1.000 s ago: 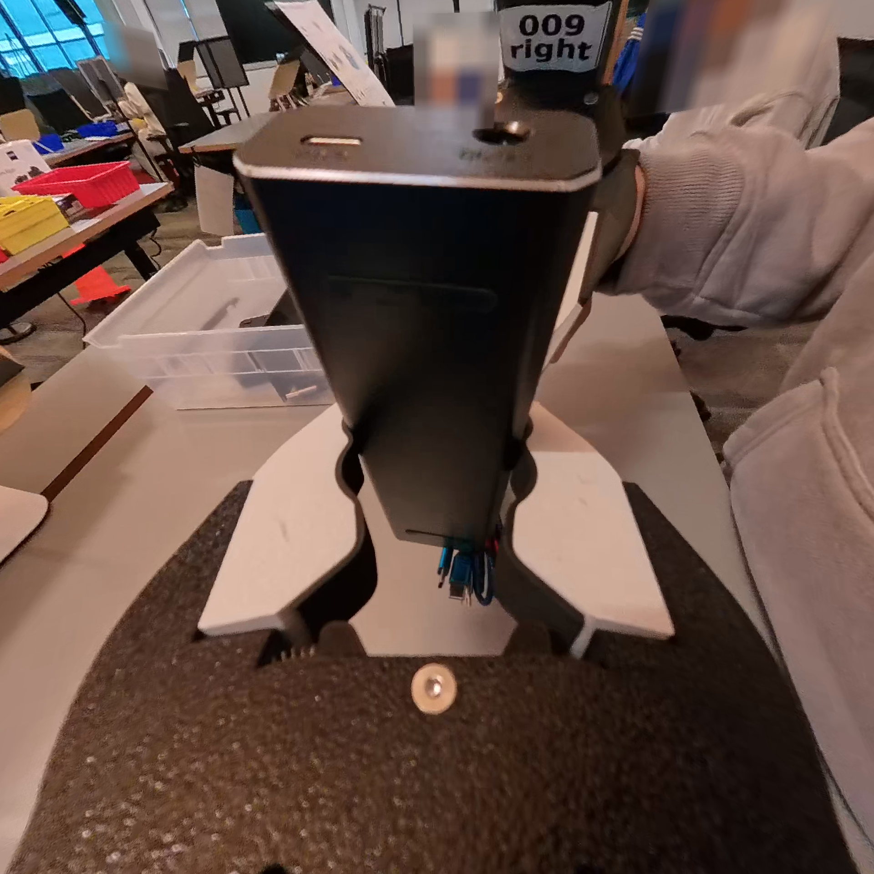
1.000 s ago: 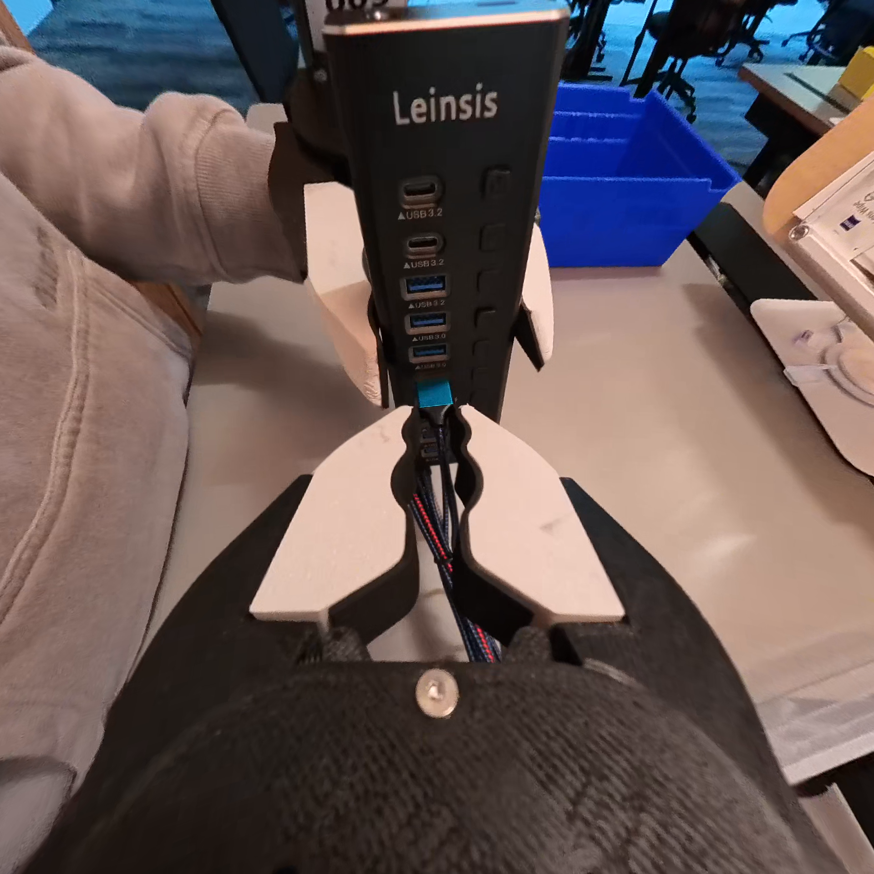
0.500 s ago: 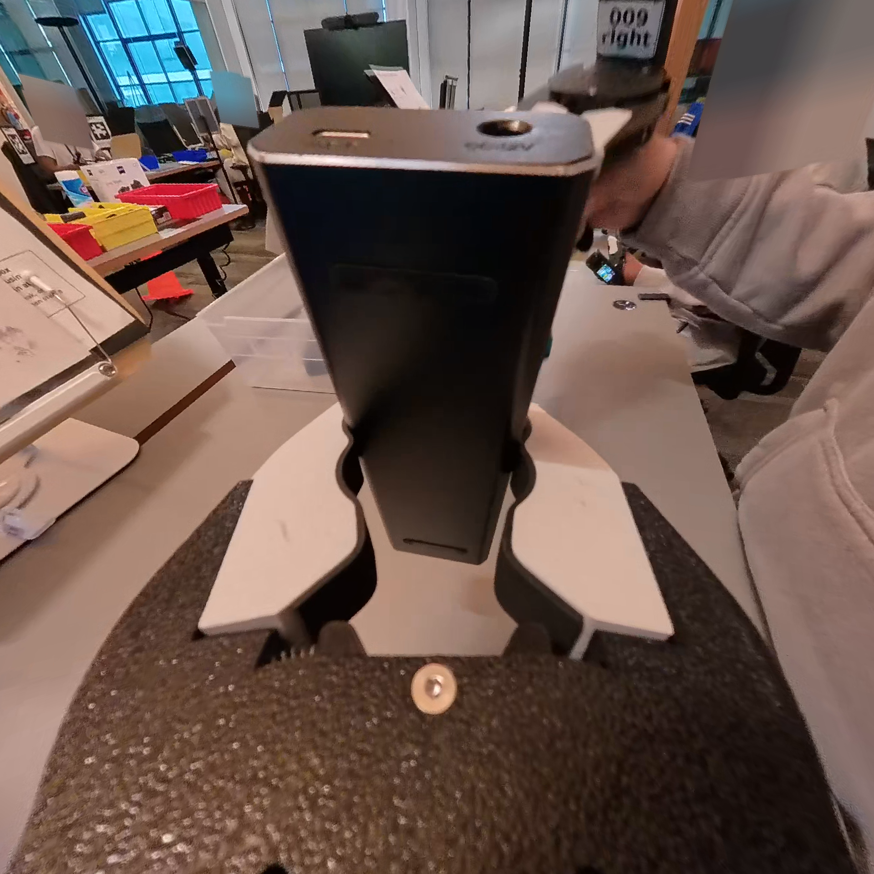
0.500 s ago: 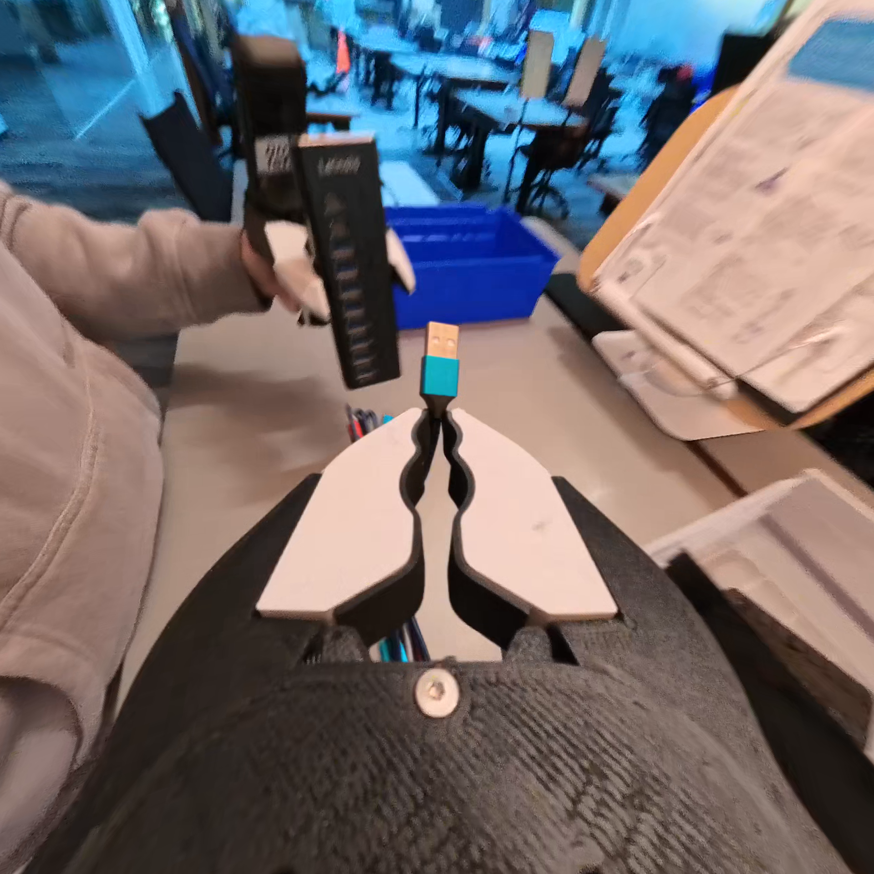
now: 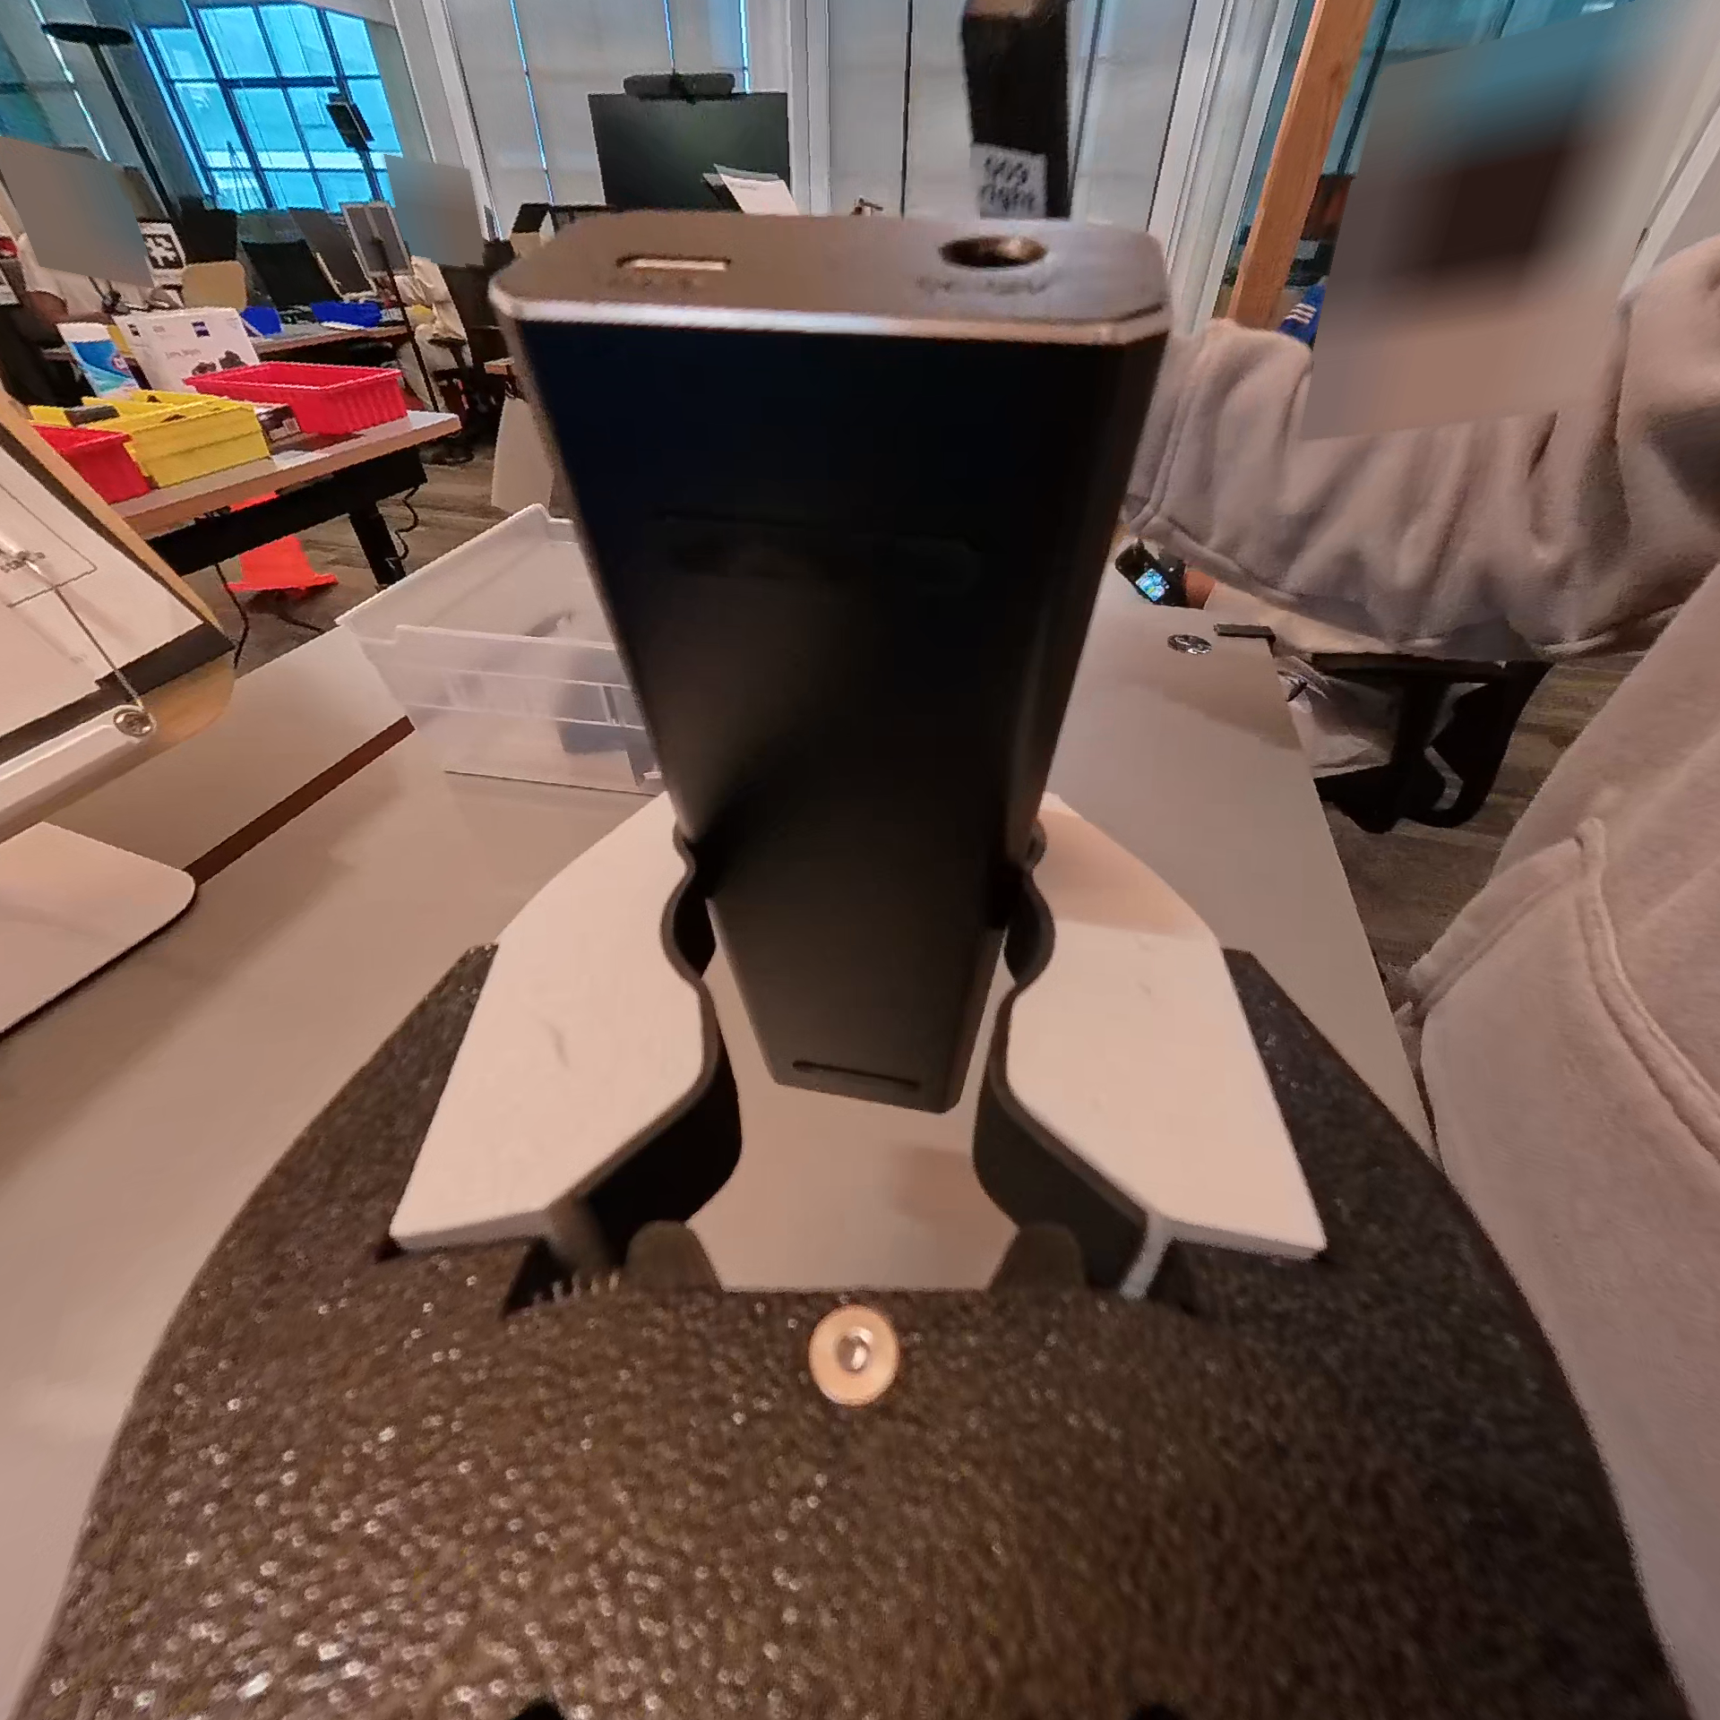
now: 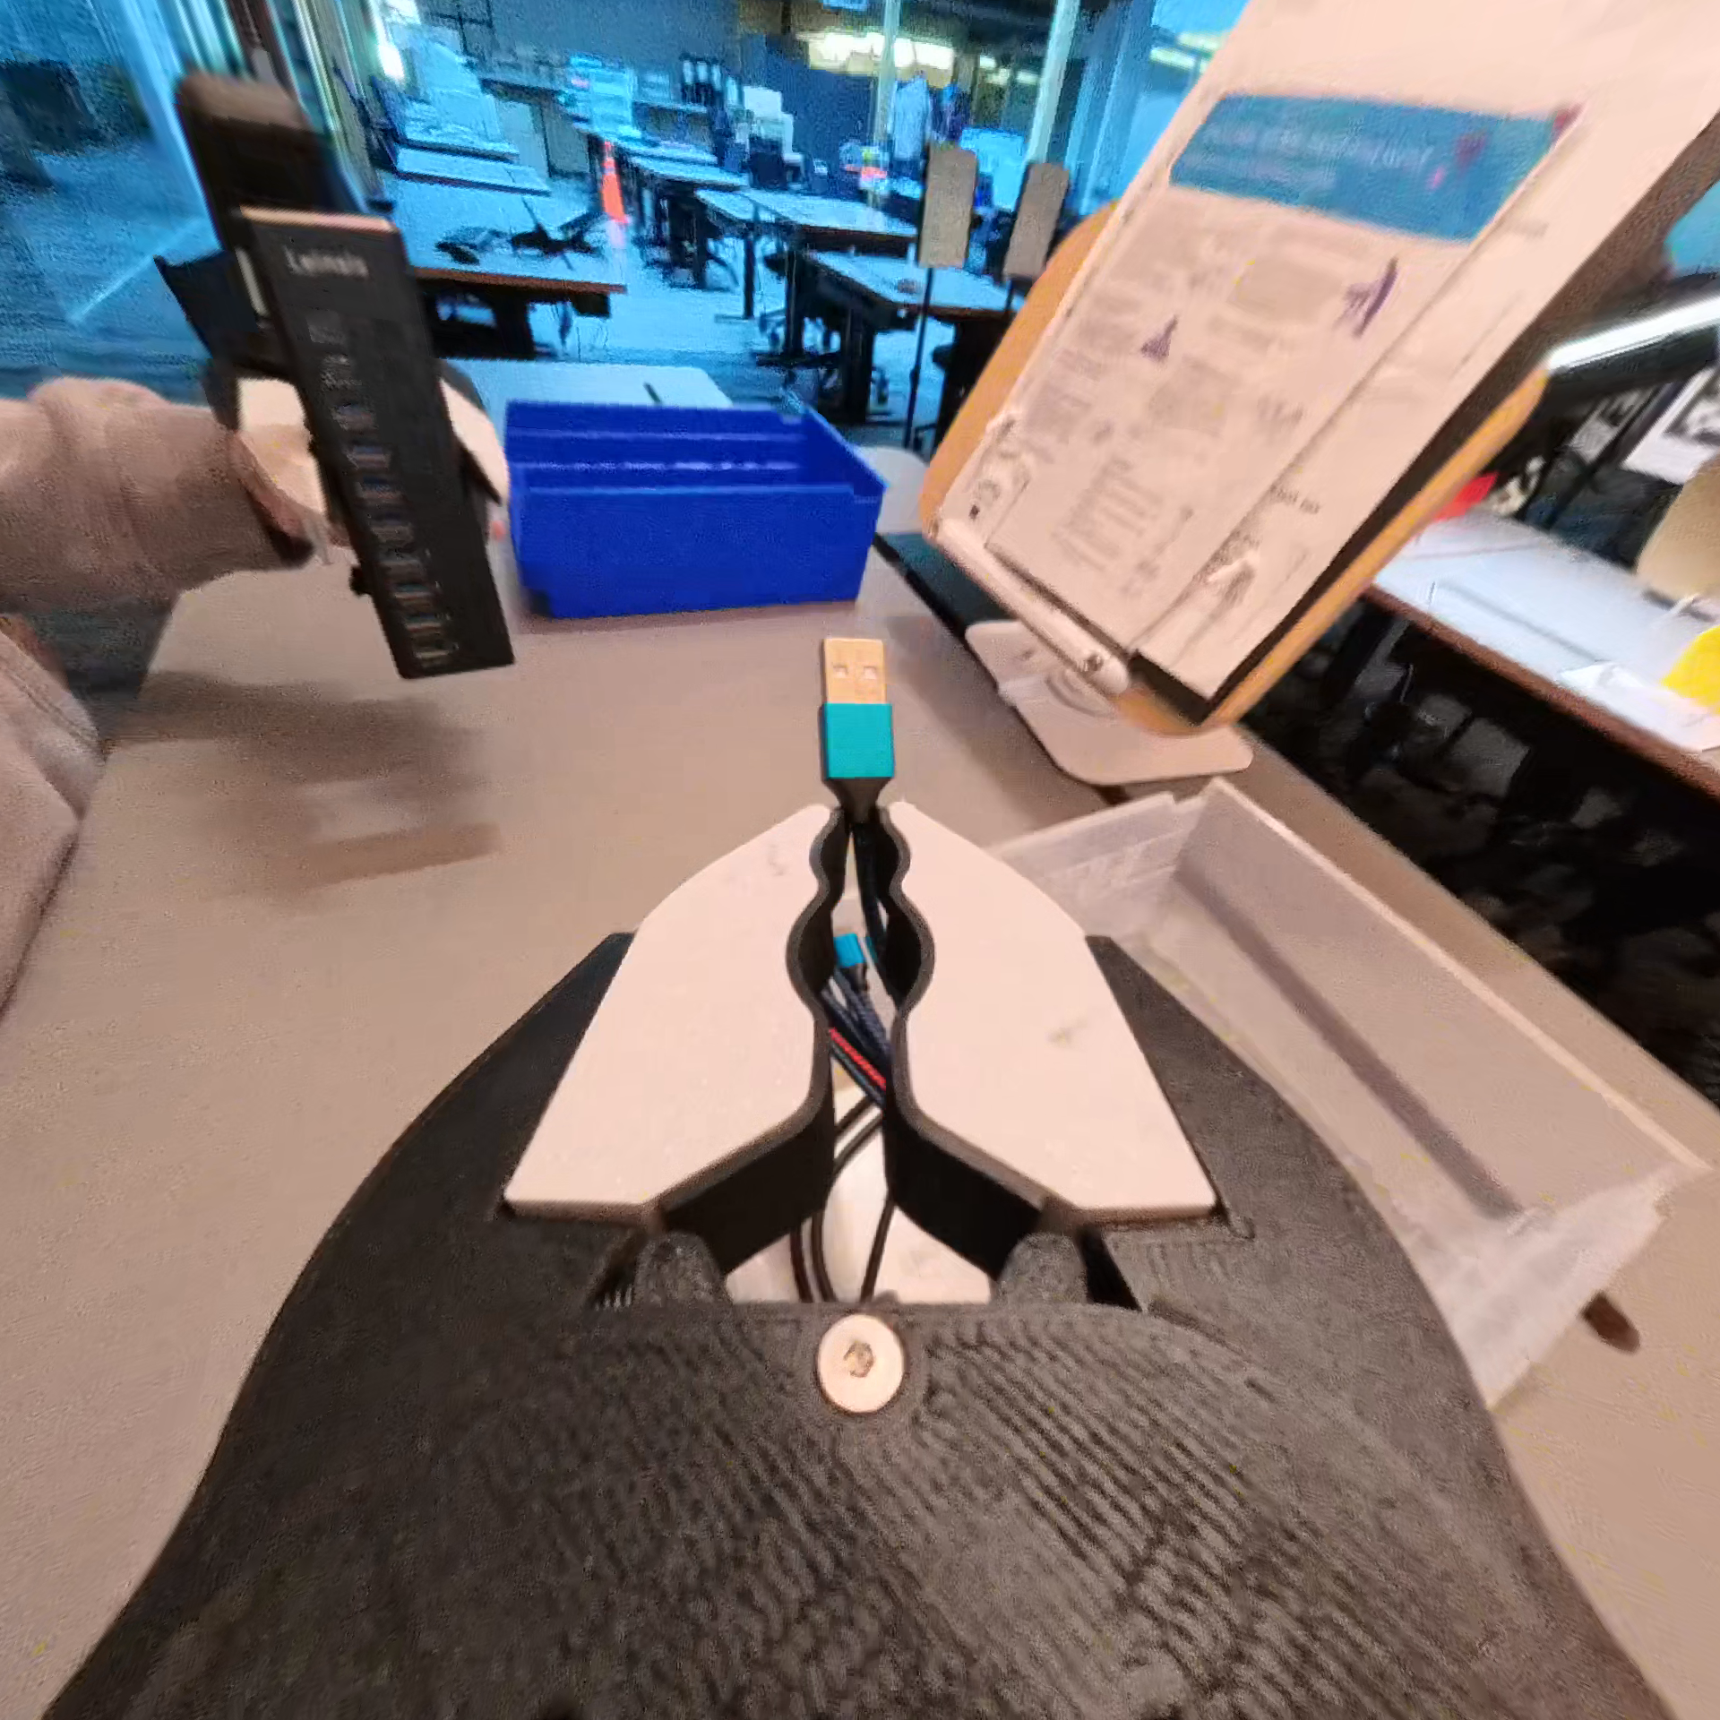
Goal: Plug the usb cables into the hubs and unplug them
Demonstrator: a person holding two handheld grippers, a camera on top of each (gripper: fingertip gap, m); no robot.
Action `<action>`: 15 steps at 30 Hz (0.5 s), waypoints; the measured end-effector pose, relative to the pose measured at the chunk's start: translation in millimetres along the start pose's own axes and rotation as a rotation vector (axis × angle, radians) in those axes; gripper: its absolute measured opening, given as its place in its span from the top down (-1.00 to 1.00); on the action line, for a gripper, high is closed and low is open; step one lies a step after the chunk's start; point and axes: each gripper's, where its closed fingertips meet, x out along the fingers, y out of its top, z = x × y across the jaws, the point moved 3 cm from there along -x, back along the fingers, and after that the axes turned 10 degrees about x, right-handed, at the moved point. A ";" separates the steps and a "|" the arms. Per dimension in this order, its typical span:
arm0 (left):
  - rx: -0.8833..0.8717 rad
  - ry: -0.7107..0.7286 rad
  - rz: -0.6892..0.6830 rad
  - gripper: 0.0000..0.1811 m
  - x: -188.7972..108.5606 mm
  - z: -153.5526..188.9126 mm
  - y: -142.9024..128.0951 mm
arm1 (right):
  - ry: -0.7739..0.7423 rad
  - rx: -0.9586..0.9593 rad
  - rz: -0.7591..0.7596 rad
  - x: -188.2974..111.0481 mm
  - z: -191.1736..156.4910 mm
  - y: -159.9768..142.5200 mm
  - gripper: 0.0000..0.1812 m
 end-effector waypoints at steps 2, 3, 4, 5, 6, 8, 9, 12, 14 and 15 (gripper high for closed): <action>-0.004 -0.004 0.003 0.33 1.7 1.1 0.3 | -0.061 -0.018 -0.063 11.1 9.2 -24.1 0.94; -0.008 -0.004 0.002 0.33 2.4 1.5 -0.3 | -0.085 -0.016 -0.101 16.8 12.2 -35.2 0.94; -0.012 -0.006 0.000 0.33 3.2 1.7 -1.5 | -0.126 -0.006 -0.131 22.3 17.2 -44.8 0.87; -0.017 -0.007 -0.003 0.33 4.1 1.9 -3.2 | -0.180 0.001 -0.157 26.8 24.0 -54.3 0.80; -0.024 -0.006 -0.003 0.33 5.0 1.9 -4.9 | -0.210 0.018 -0.191 31.4 28.8 -65.3 0.72; -0.040 -0.009 -0.004 0.33 7.4 1.9 -9.7 | -0.221 0.084 -0.237 40.4 34.6 -86.0 0.58; -0.047 -0.006 -0.005 0.33 8.8 1.6 -12.9 | -0.256 0.118 -0.238 42.9 38.4 -92.4 0.51; -0.069 0.008 -0.018 0.32 12.3 -1.3 -25.0 | -0.416 0.227 -0.177 35.5 44.1 -83.7 0.10; -0.080 0.017 -0.031 0.33 13.6 -3.1 -31.8 | -0.345 0.257 0.031 40.9 12.3 -45.0 0.12; -0.081 0.016 -0.041 0.32 14.6 -3.2 -34.2 | -0.279 0.253 0.127 49.7 -10.6 -26.1 0.14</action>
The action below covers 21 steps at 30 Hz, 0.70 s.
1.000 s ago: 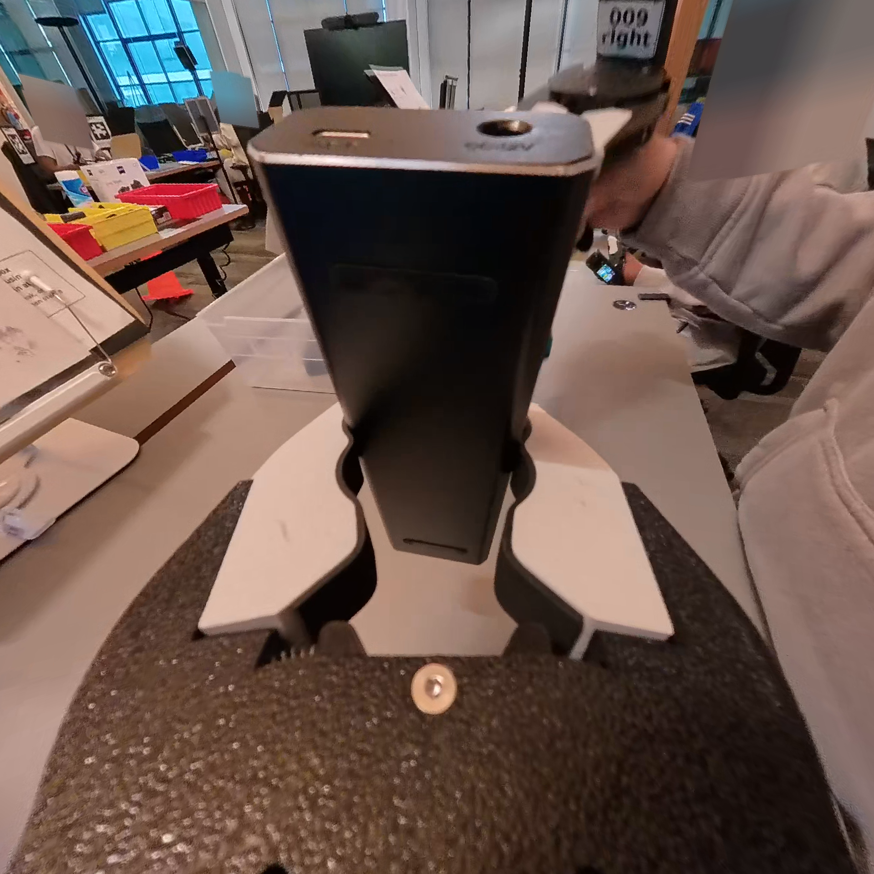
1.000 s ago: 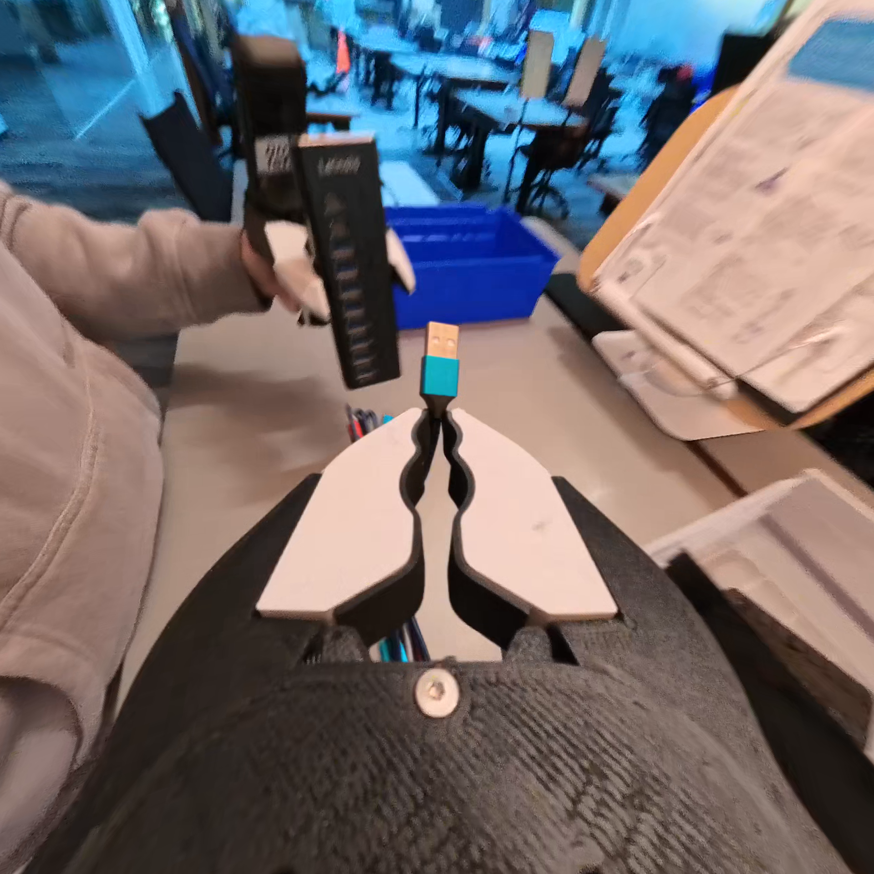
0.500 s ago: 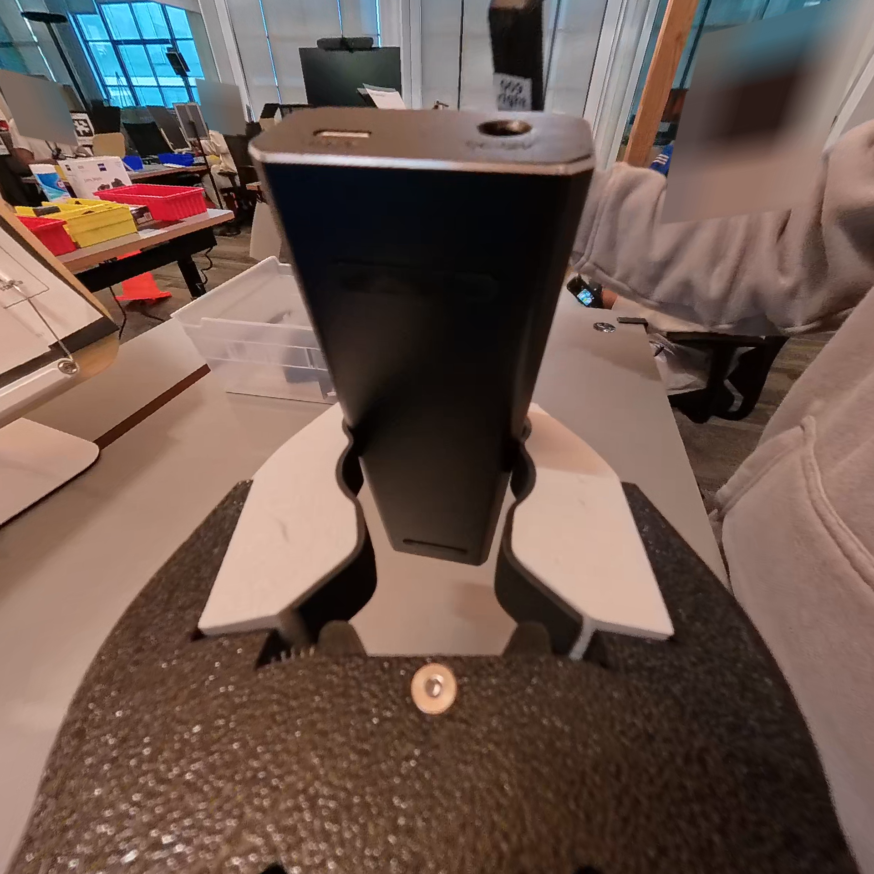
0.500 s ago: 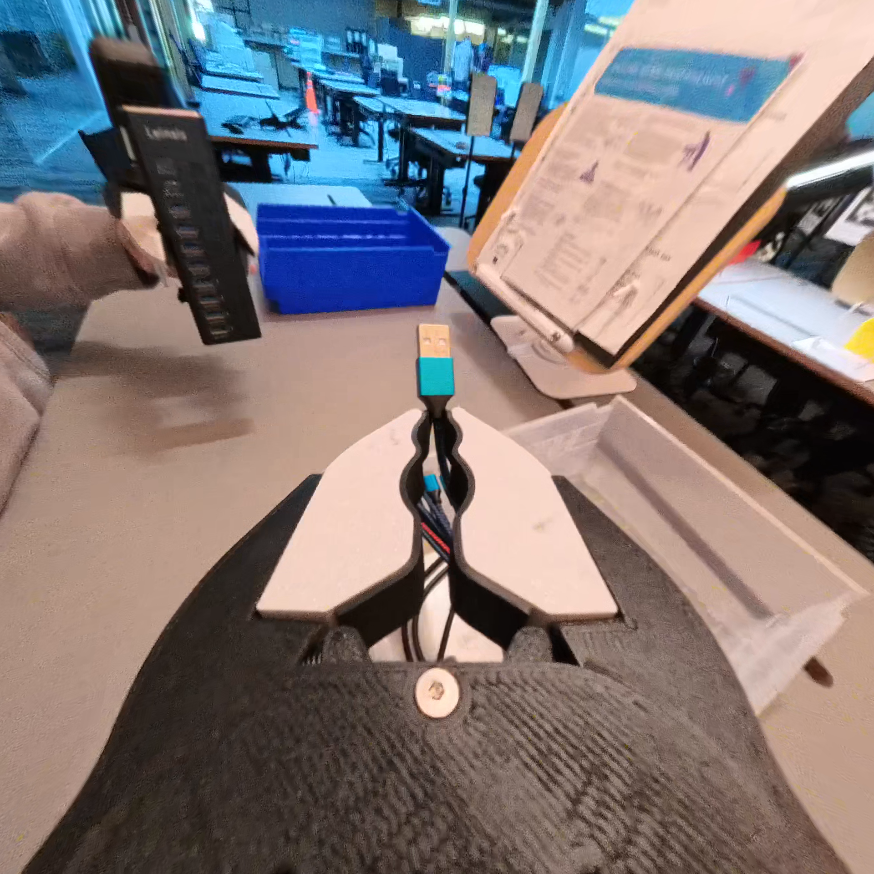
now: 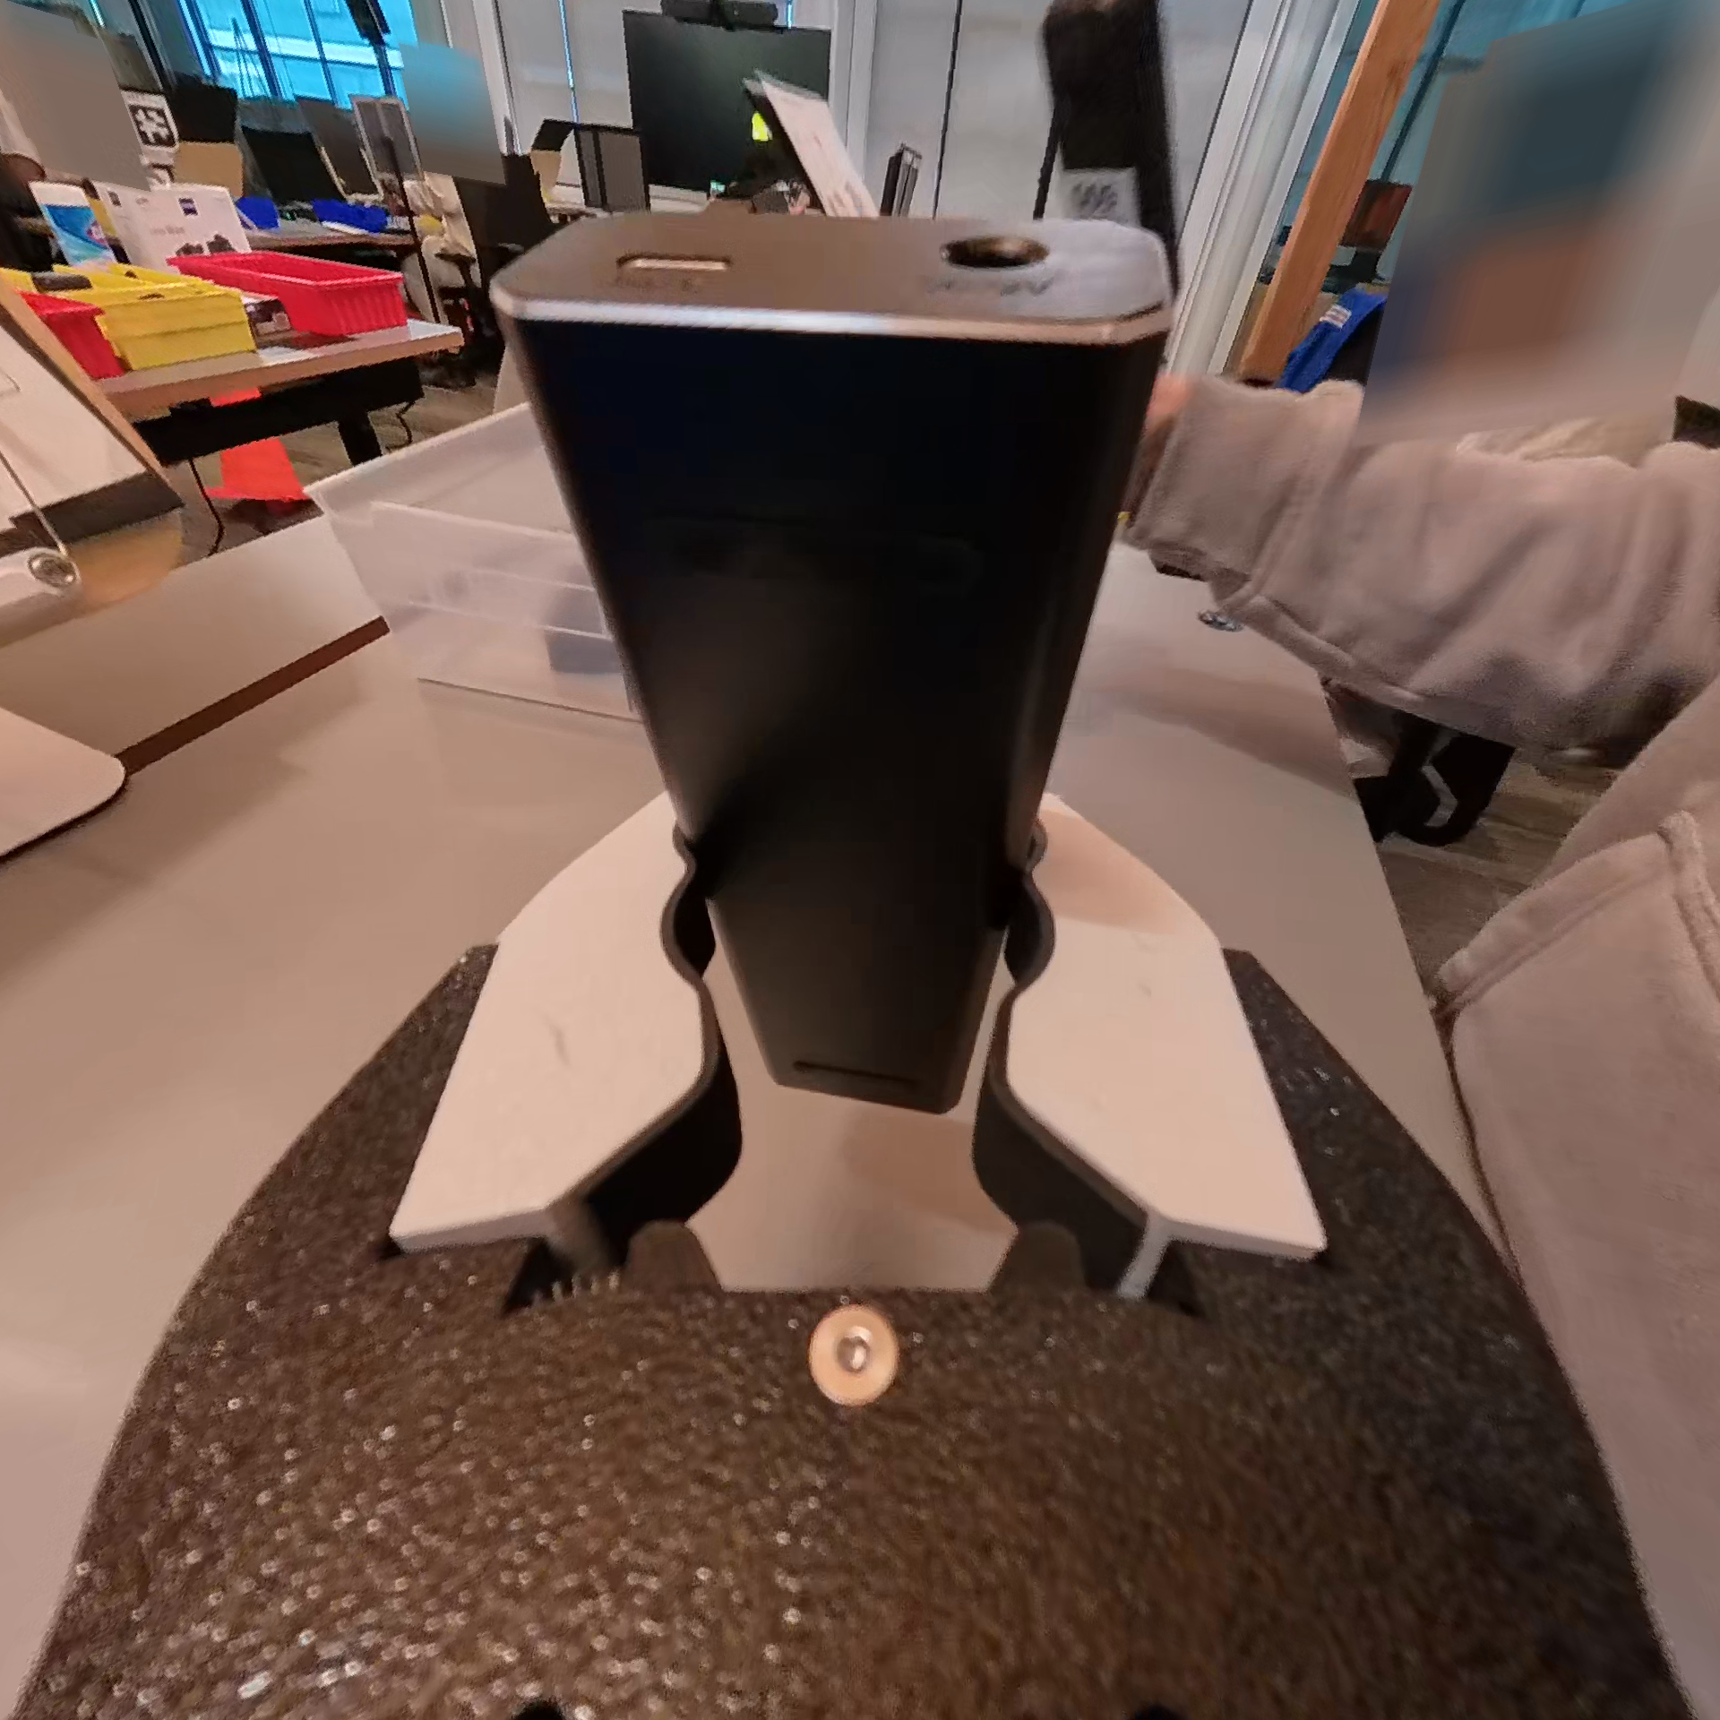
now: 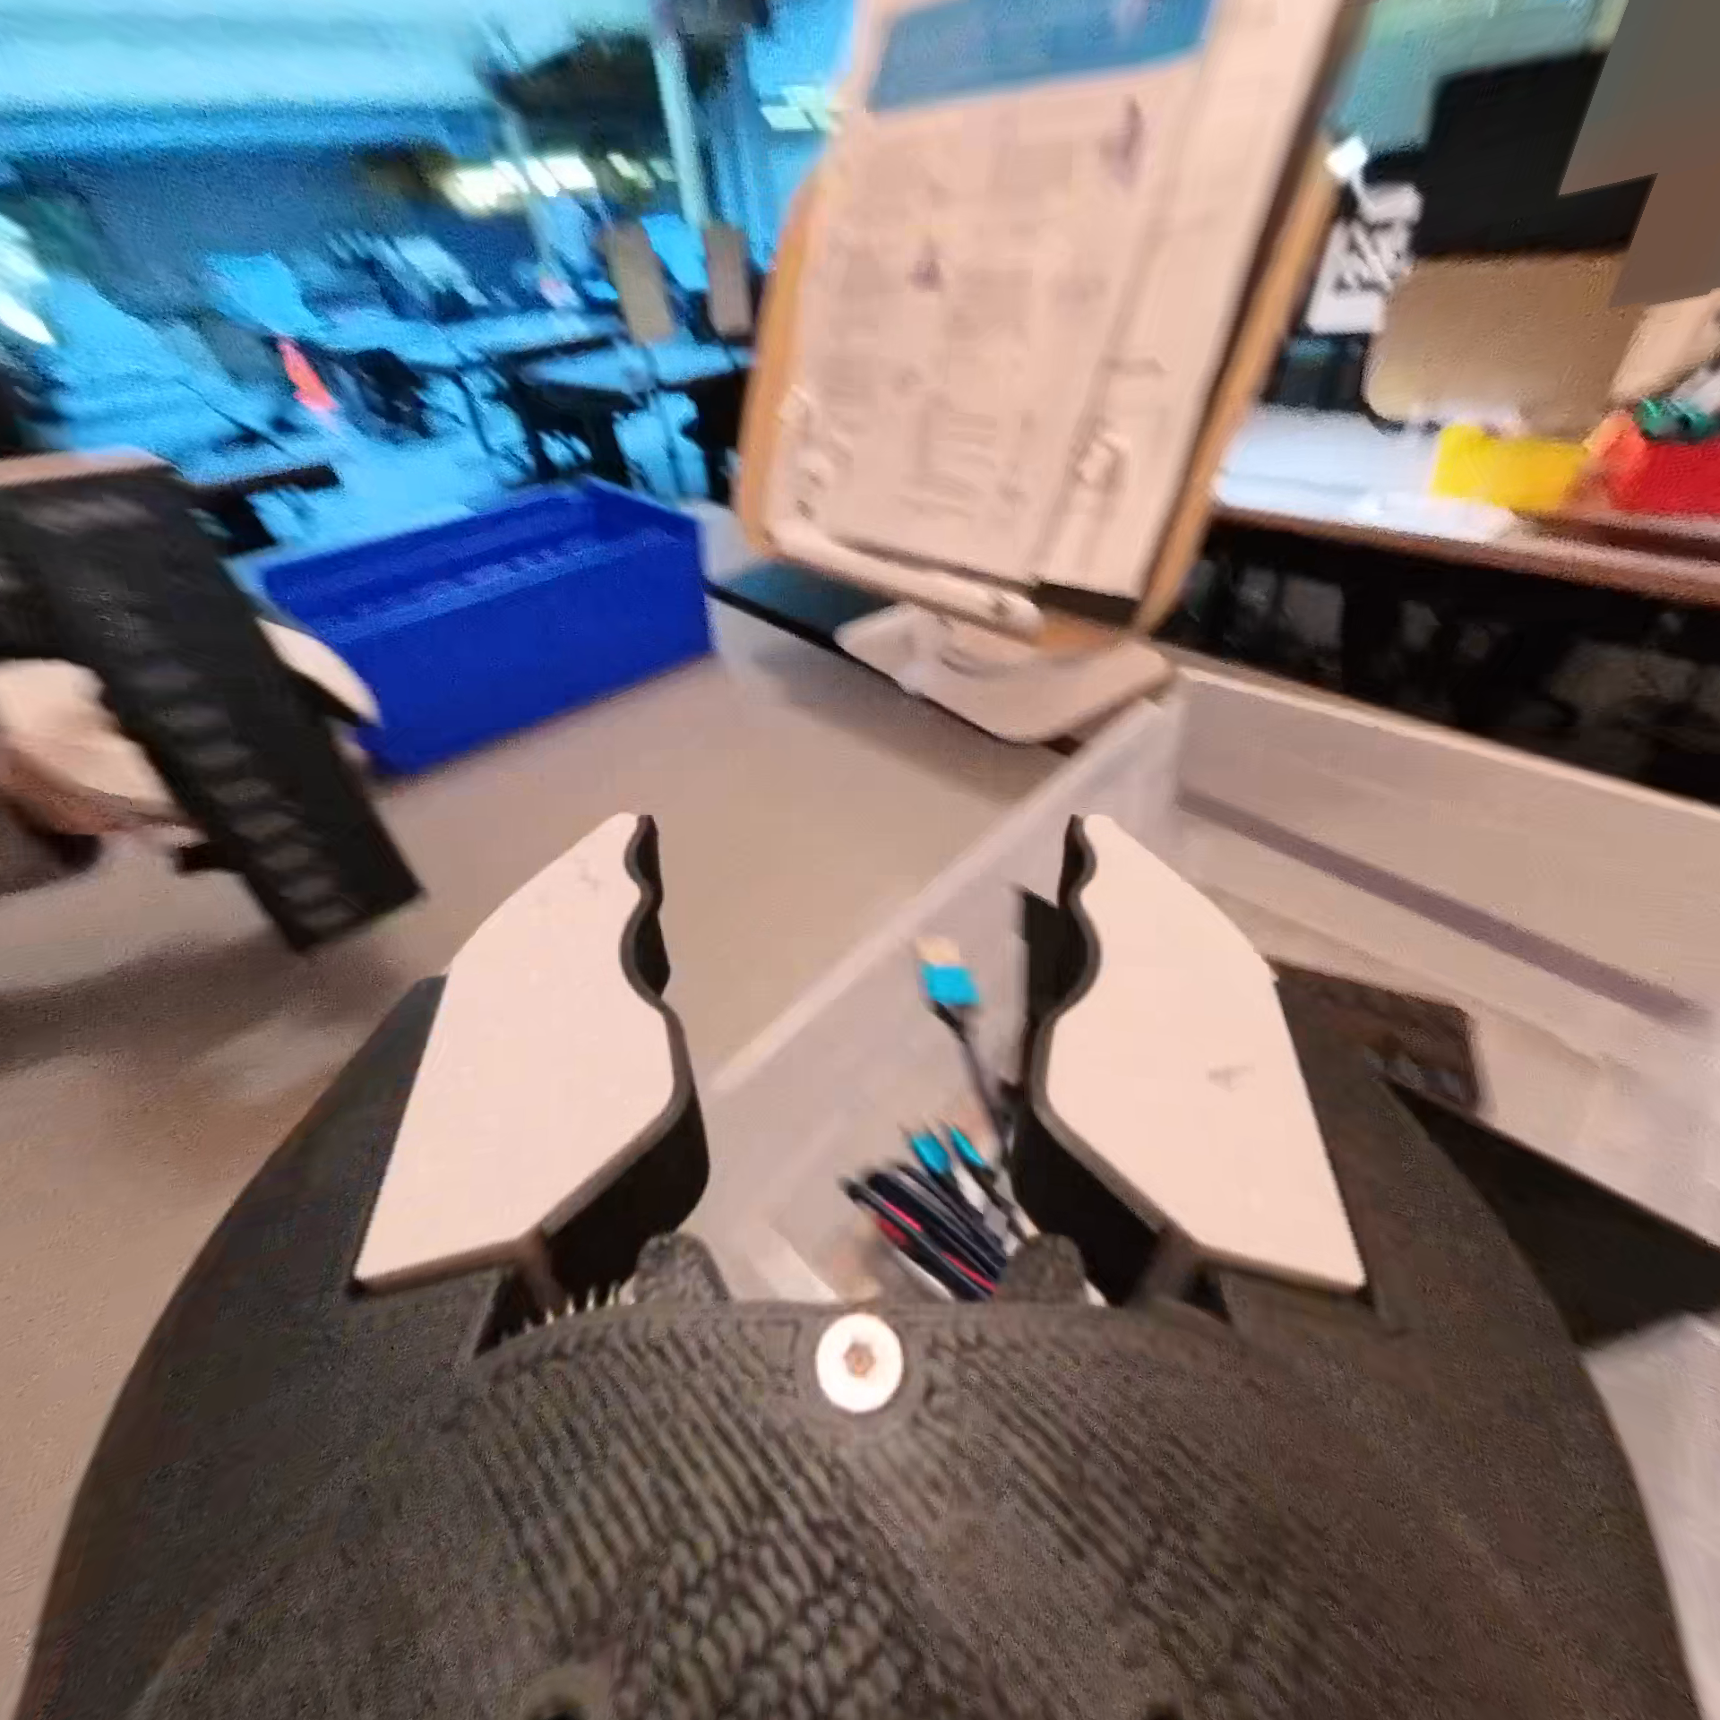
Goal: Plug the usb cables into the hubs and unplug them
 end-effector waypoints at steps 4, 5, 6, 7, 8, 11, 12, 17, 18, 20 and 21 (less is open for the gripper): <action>0.040 -0.030 -0.050 0.33 8.2 2.2 -3.5 | 0.327 -0.077 -0.055 37.7 -118.0 -7.1 0.15; 0.054 -0.040 -0.059 0.33 10.6 3.2 -2.7 | 0.379 -0.106 -0.094 48.8 -138.8 -12.2 0.10; 0.067 -0.049 -0.061 0.33 12.9 4.3 -0.9 | 0.432 -0.131 -0.120 57.8 -158.5 -16.0 0.13; 0.078 -0.060 -0.058 0.33 14.9 5.5 1.6 | 0.461 -0.144 -0.144 67.8 -172.5 -19.9 0.17; 0.087 -0.071 -0.054 0.33 16.6 6.8 4.1 | 0.480 -0.153 -0.182 77.5 -181.9 -25.6 0.18; 0.119 -0.081 -0.061 0.33 20.7 8.7 7.8 | 0.534 -0.134 -0.217 95.5 -199.2 -36.2 0.26; 0.128 -0.082 -0.065 0.33 21.1 9.5 8.1 | 0.523 -0.128 -0.190 98.9 -200.8 -34.2 0.33; 0.143 -0.080 -0.079 0.33 18.2 11.8 6.4 | 0.515 -0.178 -0.192 102.0 -202.9 -35.0 0.40; 0.138 -0.078 -0.069 0.32 18.2 12.1 7.5 | 0.512 -0.184 -0.196 101.6 -203.6 -34.8 0.40; 0.125 -0.049 -0.011 0.32 18.7 10.9 14.3 | 0.514 -0.191 -0.187 99.9 -203.6 -30.7 0.40; 0.119 -0.018 0.026 0.32 17.9 8.7 18.9 | 0.510 -0.202 -0.184 98.1 -201.4 -26.6 0.40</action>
